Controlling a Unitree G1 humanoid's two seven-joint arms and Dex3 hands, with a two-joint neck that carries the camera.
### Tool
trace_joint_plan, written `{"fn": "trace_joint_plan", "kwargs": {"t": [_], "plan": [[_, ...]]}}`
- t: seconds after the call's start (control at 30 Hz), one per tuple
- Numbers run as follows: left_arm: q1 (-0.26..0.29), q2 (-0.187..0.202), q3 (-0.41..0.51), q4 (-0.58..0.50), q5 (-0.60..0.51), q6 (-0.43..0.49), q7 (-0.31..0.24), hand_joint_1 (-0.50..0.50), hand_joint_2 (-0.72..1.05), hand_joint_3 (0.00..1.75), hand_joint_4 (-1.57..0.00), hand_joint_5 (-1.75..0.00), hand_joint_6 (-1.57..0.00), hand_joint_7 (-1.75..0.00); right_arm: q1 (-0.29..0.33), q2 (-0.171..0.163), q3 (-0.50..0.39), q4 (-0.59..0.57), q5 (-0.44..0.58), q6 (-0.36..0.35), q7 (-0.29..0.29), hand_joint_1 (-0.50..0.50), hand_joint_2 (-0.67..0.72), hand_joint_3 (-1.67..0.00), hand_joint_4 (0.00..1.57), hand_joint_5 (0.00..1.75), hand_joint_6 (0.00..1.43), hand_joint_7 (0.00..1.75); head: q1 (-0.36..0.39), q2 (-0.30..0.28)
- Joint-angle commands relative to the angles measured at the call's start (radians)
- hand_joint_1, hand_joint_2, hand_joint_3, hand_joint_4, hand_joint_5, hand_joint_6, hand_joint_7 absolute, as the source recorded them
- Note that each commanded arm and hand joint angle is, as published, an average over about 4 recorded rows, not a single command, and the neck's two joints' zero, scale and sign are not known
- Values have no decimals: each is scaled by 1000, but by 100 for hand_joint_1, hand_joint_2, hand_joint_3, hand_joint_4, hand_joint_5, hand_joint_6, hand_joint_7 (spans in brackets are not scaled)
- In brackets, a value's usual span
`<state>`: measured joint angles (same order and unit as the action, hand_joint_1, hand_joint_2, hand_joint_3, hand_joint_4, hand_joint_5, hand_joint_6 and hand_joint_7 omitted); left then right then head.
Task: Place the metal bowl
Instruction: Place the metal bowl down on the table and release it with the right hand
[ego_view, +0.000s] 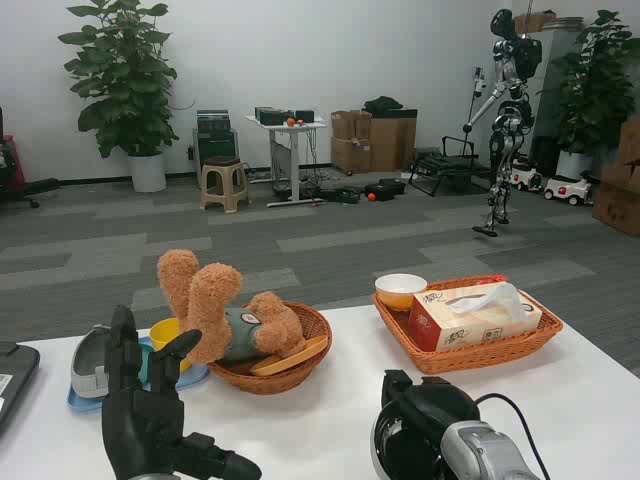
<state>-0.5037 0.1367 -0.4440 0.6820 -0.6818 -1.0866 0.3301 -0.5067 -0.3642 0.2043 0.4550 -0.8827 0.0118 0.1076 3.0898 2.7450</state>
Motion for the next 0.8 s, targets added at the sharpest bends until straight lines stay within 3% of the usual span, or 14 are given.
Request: {"fn": "trace_joint_plan", "kwargs": {"t": [0.03, 0.1, 0.23, 0.8], "plan": [[53, 8, -2, -64, 15, -10, -2, -46, -58, 0, -112, -133, 0, -7, -19, 22, -49, 44, 80, -29, -40, 0, -16, -111, 20, 136, 6, 154, -7, -71], [53, 8, -2, -64, 15, -10, -2, -46, -57, 0, -112, -133, 0, -7, -19, 22, -49, 43, 81, -29, -40, 0, -16, -111, 20, 136, 6, 154, -4, -44], [54, 8, -2, -64, 16, -10, -2, -46, -61, 0, -112, -133, 0, -7, -18, 22, -49, 42, 82, -29, -40, 0, -16, -111, 20, 136, 6, 154, -5, -46], [54, 6, 0, -62, 15, -10, -2, -46, -61, 0, -112, -133, 0, -7, -33, 22, -54, 119, 66, -27, -42, 0, -16, -111, 20, 136, 6, 154, -43, -93]]}}
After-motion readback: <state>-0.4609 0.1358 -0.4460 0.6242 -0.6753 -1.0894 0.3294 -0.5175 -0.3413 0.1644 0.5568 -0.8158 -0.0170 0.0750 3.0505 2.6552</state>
